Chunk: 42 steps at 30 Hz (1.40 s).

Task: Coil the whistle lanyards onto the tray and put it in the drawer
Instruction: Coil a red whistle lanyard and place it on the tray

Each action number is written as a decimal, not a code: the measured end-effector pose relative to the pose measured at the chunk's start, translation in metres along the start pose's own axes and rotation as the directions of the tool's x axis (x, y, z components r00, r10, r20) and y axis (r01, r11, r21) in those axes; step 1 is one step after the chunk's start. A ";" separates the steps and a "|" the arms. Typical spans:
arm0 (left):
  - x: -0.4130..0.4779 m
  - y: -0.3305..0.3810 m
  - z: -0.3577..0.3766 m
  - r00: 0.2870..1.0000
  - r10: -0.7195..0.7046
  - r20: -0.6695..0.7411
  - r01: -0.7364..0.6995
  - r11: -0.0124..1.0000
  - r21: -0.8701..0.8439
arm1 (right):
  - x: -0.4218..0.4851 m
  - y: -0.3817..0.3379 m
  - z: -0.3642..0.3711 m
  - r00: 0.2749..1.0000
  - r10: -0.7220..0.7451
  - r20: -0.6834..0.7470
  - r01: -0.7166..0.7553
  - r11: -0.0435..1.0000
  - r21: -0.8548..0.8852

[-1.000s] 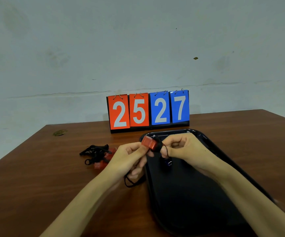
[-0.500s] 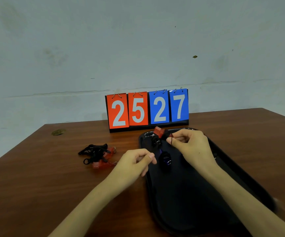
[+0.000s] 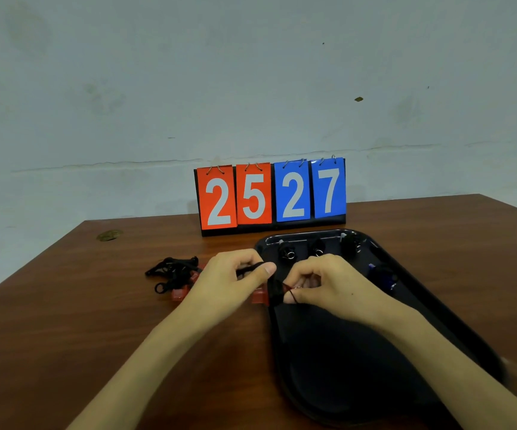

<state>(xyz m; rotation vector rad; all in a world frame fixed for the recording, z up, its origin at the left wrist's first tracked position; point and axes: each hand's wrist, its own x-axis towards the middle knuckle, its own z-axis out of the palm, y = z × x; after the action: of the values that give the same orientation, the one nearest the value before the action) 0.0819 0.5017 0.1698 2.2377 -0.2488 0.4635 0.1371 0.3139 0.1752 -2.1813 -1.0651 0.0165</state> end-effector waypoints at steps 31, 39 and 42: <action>-0.011 -0.003 0.022 0.997 0.070 0.045 -0.082 0.927 0.366 | 0.002 0.008 0.015 0.909 0.192 -0.371 -0.252 0.960 -0.120; -0.005 -0.005 0.012 0.984 0.178 -0.018 -0.168 0.953 0.250 | -0.001 0.003 0.015 0.991 -0.057 -0.124 0.017 0.953 -0.301; -0.003 -0.001 0.009 0.995 0.097 -0.031 -0.093 0.990 0.102 | -0.001 0.000 0.016 0.996 -0.080 -0.025 0.072 0.970 -0.234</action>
<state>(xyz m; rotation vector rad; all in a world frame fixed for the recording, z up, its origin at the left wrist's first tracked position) 0.0821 0.4958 0.1623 2.3207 -0.3204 0.5787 0.1316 0.3231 0.1629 -2.3368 -1.1804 -0.1893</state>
